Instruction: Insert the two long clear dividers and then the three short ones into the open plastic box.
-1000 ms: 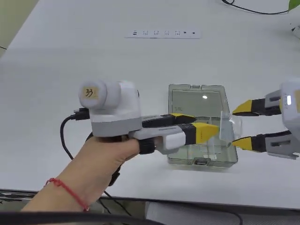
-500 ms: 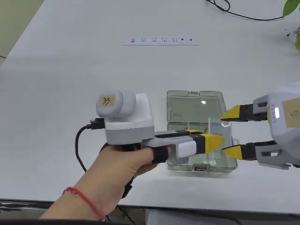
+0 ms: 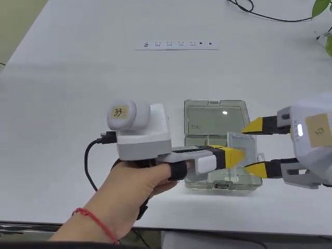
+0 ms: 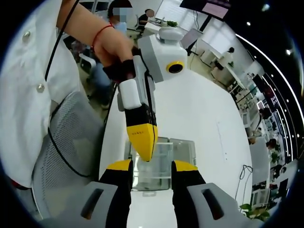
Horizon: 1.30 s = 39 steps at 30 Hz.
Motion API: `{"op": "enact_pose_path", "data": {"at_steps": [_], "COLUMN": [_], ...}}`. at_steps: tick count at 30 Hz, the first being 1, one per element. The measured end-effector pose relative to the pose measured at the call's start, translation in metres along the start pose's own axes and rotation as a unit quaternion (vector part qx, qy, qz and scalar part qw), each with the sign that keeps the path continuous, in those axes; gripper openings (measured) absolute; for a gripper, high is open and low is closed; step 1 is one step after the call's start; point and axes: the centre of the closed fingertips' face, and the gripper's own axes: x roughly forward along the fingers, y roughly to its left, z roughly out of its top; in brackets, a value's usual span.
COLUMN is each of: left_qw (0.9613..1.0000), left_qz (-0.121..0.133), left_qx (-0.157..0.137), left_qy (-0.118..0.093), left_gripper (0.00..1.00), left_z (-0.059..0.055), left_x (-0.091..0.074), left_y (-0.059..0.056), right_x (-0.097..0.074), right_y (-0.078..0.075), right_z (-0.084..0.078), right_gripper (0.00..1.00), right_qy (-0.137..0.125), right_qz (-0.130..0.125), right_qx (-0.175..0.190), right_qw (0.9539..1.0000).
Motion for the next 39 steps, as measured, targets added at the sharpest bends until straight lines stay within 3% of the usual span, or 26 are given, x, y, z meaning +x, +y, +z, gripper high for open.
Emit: {"op": "enact_pose_path", "data": {"at_steps": [17,18,21,25,27,30,32,35,37,39], "left_qw": [0.9996,0.9997,0.9997,0.9989,0.9969,0.9903,0.9874,0.9786,0.9705,0.9652], "left_qz": [0.013,0.015,0.012,0.017,0.008,-0.012,-0.018,-0.042,-0.051,-0.053], "left_qx": [-0.015,0.001,-0.005,0.042,0.079,0.138,0.157,0.201,0.234,0.254], "left_qy": [-0.018,-0.018,-0.020,-0.009,-0.001,0.007,0.008,0.011,0.022,0.031], "left_gripper": [0.00,0.00,0.00,0.00,0.00,0.00,0.00,0.00,0.00,0.00], "left_z": [0.002,0.003,0.004,0.002,0.001,-0.002,-0.003,-0.005,-0.010,-0.013], "left_x": [-0.001,-0.002,-0.005,-0.009,-0.011,-0.012,-0.013,-0.014,-0.015,-0.016], "left_y": [0.002,0.003,0.002,0.003,0.000,-0.010,-0.013,-0.023,-0.027,-0.028], "right_x": [0.000,-0.001,-0.006,-0.015,-0.020,-0.023,-0.026,-0.028,-0.029,-0.027], "right_y": [-0.003,-0.004,-0.006,-0.011,-0.014,-0.015,-0.011,-0.005,-0.003,-0.001], "right_z": [0.002,0.003,0.005,0.010,0.010,0.008,0.010,0.012,0.014,0.012], "right_gripper": [0.33,0.33,0.34,0.33,0.32,0.27,0.24,0.20,0.17,0.17], "right_qy": [-0.002,-0.004,-0.016,-0.051,-0.068,-0.092,-0.097,-0.110,-0.114,-0.112], "right_qz": [-0.005,-0.005,-0.001,0.015,0.033,0.072,0.096,0.141,0.162,0.178], "right_qx": [-0.007,-0.004,0.012,0.059,0.085,0.115,0.116,0.123,0.118,0.118], "right_qw": [1.0000,1.0000,0.9998,0.9968,0.9935,0.9865,0.9838,0.9761,0.9731,0.9705]}}
